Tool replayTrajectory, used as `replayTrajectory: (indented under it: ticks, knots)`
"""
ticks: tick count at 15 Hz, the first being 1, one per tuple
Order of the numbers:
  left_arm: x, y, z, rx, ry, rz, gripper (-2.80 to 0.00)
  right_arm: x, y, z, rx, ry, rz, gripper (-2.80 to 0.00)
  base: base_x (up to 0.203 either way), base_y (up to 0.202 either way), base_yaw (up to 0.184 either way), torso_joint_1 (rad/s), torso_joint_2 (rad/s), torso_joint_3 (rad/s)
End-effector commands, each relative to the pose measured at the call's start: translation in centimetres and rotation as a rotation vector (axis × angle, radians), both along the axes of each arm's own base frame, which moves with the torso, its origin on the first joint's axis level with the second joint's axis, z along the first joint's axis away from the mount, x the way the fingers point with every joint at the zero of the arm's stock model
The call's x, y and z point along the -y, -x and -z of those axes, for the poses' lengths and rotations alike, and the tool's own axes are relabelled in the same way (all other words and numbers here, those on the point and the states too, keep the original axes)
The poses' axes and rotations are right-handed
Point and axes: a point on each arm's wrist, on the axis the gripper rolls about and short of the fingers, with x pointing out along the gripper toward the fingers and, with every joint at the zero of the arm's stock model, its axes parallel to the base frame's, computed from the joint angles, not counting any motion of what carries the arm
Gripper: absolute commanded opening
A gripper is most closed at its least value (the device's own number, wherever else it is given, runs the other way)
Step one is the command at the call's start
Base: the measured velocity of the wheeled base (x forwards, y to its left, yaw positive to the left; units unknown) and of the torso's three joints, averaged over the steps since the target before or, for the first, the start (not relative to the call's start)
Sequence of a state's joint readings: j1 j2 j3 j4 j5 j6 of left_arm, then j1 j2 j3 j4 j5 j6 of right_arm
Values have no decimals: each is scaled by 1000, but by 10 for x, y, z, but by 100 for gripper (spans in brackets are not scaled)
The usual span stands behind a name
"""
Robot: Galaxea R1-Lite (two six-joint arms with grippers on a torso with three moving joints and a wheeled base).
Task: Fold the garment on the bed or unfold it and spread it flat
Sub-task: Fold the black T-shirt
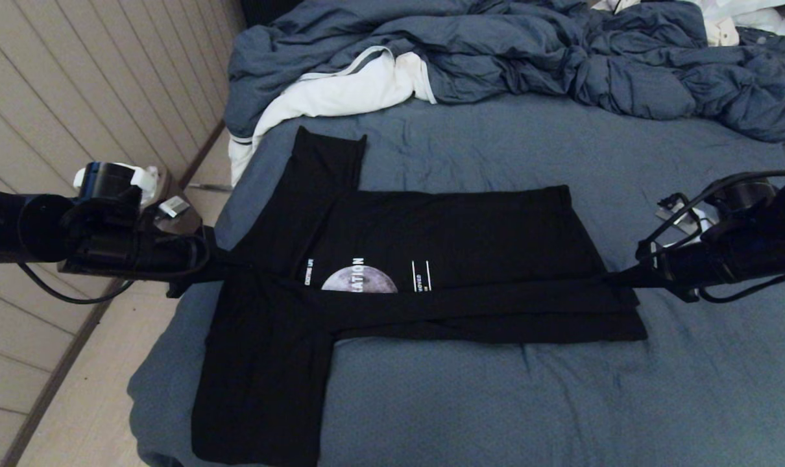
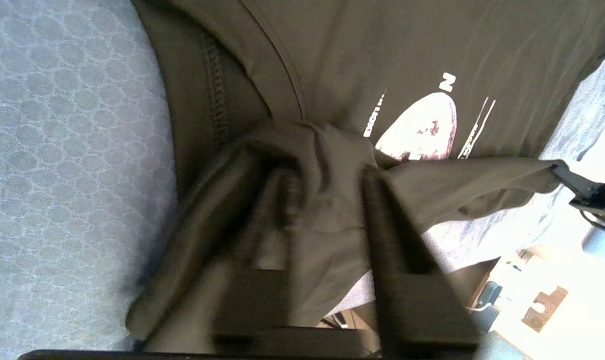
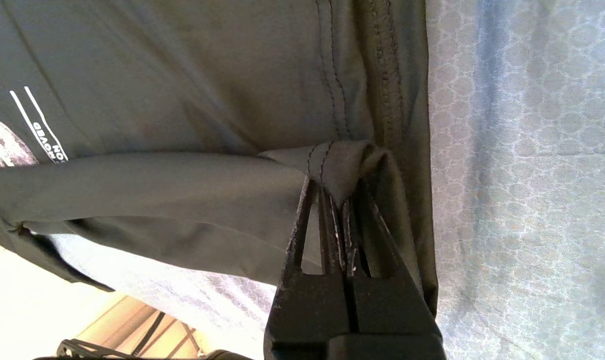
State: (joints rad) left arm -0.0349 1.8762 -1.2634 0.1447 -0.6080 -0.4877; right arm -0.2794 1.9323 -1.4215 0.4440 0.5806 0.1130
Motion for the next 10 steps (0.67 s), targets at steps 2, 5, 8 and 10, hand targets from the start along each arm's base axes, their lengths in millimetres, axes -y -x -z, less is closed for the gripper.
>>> replayTrajectory:
  ticks: [2, 5, 8, 10]
  knots:
    - [0, 6, -6, 3, 7, -1, 0, 0, 0, 0, -1, -4, -2, -280, 0, 0, 0, 0, 0, 0]
    - [-10, 19, -22, 47, 8, -30, 0, -1, 0, 0, 0, -4, -4, -280, 0, 0, 0, 0, 0, 0]
    - [-31, 33, -40, 94, 4, -95, 0, 0, 0, 0, -1, -1, -3, 0, 0, 0, 0, 0, 0, 0]
    - [-37, 41, -43, 84, 3, -115, 0, 0, 1, -1, 4, 5, -4, 0, 0, 0, 0, 0, 0, 0]
